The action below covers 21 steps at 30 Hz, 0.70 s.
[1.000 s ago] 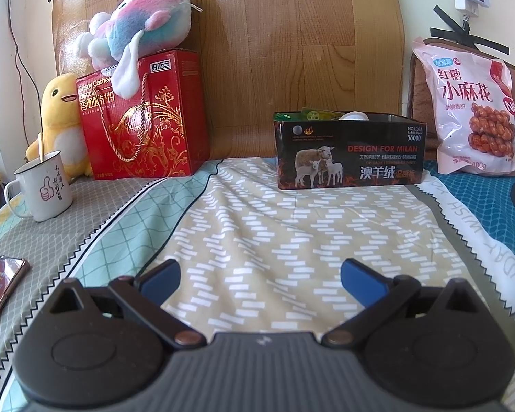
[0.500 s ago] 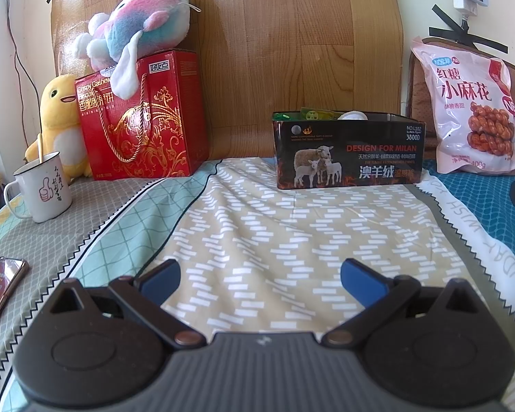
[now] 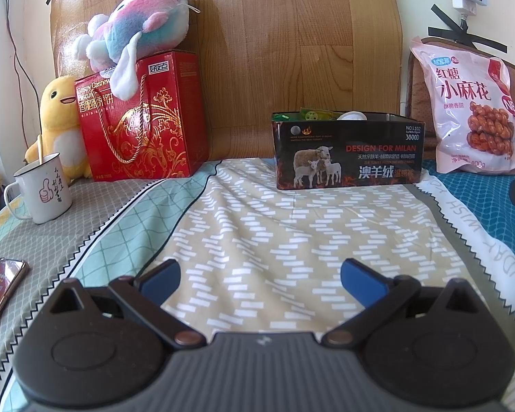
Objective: Organize snacks
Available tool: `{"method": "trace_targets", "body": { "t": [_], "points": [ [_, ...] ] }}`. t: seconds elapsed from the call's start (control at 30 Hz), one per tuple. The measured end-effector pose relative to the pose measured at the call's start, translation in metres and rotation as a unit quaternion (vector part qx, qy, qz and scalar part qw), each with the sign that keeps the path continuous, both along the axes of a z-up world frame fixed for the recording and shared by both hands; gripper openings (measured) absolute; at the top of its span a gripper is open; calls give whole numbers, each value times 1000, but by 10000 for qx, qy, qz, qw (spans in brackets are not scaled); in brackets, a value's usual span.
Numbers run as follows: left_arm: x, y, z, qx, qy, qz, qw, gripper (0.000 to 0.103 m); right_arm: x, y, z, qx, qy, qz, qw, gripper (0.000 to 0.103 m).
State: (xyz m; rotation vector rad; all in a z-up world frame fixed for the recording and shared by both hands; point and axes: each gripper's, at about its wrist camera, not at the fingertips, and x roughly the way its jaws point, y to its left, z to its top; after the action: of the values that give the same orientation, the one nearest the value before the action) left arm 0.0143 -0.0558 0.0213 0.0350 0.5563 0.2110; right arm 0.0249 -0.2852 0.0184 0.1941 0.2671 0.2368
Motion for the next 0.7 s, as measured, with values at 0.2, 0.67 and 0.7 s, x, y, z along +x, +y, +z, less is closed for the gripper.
{"method": "trace_targets", "body": {
  "t": [0.2, 0.67, 0.7],
  "points": [
    [0, -1, 0, 3, -1, -2, 10000, 103, 0, 0, 0, 1, 2, -1, 10000, 103],
    [-7, -10, 3, 262, -276, -136, 9992, 103, 0, 0, 0, 3, 11, -6, 10000, 103],
    [-7, -9, 3, 255, -263, -131, 9992, 103, 0, 0, 0, 6, 9, -7, 10000, 103]
  ]
}}
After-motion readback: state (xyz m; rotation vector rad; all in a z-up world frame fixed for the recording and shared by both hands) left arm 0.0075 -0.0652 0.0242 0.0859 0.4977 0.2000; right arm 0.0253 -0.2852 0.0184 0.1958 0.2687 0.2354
